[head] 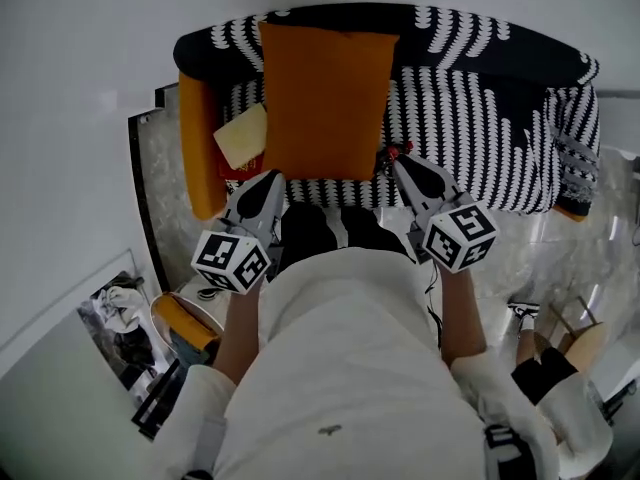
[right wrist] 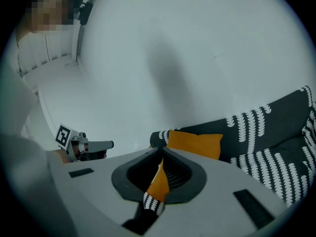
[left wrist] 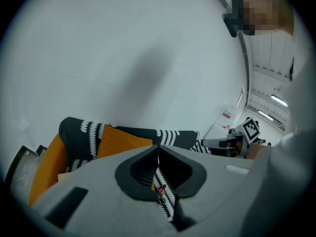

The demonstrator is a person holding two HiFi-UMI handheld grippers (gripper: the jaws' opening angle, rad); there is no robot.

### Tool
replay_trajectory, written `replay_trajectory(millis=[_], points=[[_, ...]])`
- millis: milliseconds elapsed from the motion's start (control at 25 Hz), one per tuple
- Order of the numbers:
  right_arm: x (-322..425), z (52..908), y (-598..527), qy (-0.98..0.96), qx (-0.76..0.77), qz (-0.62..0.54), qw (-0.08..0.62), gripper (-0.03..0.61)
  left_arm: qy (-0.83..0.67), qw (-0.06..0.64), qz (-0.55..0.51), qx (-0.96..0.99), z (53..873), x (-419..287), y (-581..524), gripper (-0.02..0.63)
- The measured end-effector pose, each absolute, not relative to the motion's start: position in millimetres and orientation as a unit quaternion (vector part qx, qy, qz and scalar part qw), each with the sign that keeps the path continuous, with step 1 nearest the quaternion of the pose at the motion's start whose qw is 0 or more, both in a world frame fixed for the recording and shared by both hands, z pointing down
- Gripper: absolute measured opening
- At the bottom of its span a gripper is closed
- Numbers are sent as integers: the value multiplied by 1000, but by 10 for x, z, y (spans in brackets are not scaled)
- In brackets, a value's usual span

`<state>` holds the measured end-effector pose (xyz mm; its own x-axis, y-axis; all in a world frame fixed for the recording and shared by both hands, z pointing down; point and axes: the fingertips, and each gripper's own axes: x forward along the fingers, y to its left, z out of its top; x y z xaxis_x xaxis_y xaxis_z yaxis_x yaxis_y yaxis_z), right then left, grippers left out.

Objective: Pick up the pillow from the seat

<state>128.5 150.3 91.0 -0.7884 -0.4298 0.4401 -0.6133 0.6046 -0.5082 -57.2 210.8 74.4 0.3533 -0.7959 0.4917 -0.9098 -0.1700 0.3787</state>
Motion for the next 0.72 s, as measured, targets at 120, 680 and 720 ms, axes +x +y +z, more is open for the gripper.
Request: replay_trajectory(millis=[120,680,720], points=[[1264,1043,1541,-882,285,345,147,8,-565,324,96,753,826,-578,2088,15],[974,1603,1572,-871,267,380,162,81,-544,359,117,749,1478,-770,1903,16],[948,1654,1580,-870,265,382,166,91,-545,363,117,747,1554,-794,1892,17]])
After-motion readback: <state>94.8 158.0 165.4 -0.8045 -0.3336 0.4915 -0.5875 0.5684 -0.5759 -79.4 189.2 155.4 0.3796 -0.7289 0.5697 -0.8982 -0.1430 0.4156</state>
